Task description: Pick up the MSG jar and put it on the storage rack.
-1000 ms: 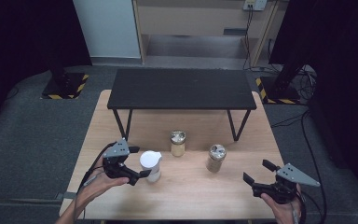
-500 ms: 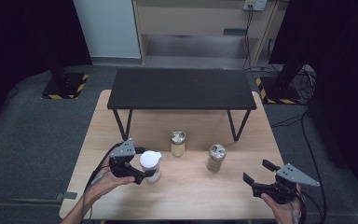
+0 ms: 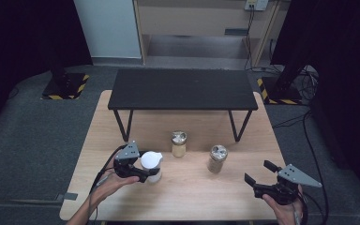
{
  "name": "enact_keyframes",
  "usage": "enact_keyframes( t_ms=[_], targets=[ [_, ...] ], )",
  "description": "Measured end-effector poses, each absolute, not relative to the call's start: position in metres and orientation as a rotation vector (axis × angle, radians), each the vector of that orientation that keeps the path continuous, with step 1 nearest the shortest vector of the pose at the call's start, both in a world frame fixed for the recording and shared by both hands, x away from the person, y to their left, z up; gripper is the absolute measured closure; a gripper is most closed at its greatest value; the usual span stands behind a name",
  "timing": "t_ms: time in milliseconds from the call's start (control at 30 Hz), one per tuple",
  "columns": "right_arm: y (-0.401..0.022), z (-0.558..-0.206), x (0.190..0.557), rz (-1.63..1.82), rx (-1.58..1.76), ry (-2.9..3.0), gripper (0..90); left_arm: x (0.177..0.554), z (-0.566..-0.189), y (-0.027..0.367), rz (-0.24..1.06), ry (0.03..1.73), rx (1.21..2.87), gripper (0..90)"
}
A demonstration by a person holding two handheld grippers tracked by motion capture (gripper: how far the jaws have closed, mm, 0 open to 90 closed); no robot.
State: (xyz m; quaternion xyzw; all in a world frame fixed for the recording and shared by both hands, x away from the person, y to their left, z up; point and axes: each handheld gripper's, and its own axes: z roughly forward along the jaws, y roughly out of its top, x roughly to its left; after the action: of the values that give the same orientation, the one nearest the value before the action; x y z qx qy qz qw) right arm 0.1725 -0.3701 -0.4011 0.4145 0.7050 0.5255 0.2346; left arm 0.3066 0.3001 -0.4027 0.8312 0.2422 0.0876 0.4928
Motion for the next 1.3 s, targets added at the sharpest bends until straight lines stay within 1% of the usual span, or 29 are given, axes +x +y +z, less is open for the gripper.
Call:
enact_keyframes(
  t_ms=[67,400,600,733,967,1300],
  targets=[
    [-0.370,-0.401,0.172,1.442,1.138,1.935,6.9,0.305,-0.405,0.300,0.222,0.581,2.007,27.9],
    [-0.370,-0.401,0.173,1.441,1.136,1.937,7.0,0.299,-0.410,0.300,0.248,0.589,1.975,28.9],
    [-0.370,-0.401,0.173,1.442,1.136,1.938,7.1,0.297,-0.408,0.299,0.260,0.582,1.987,29.1],
    [-0.369,-0.401,0.173,1.442,1.136,1.938,7.1,0.298,-0.407,0.300,0.237,0.575,1.989,29.4],
    [-0.369,-0.401,0.173,1.442,1.136,1.939,7.1,0.297,-0.399,0.300,0.217,0.550,1.994,29.6],
    [-0.369,-0.401,0.173,1.443,1.135,1.943,7.2,0.298,-0.370,0.307,0.212,0.502,1.975,29.7]
  ],
)
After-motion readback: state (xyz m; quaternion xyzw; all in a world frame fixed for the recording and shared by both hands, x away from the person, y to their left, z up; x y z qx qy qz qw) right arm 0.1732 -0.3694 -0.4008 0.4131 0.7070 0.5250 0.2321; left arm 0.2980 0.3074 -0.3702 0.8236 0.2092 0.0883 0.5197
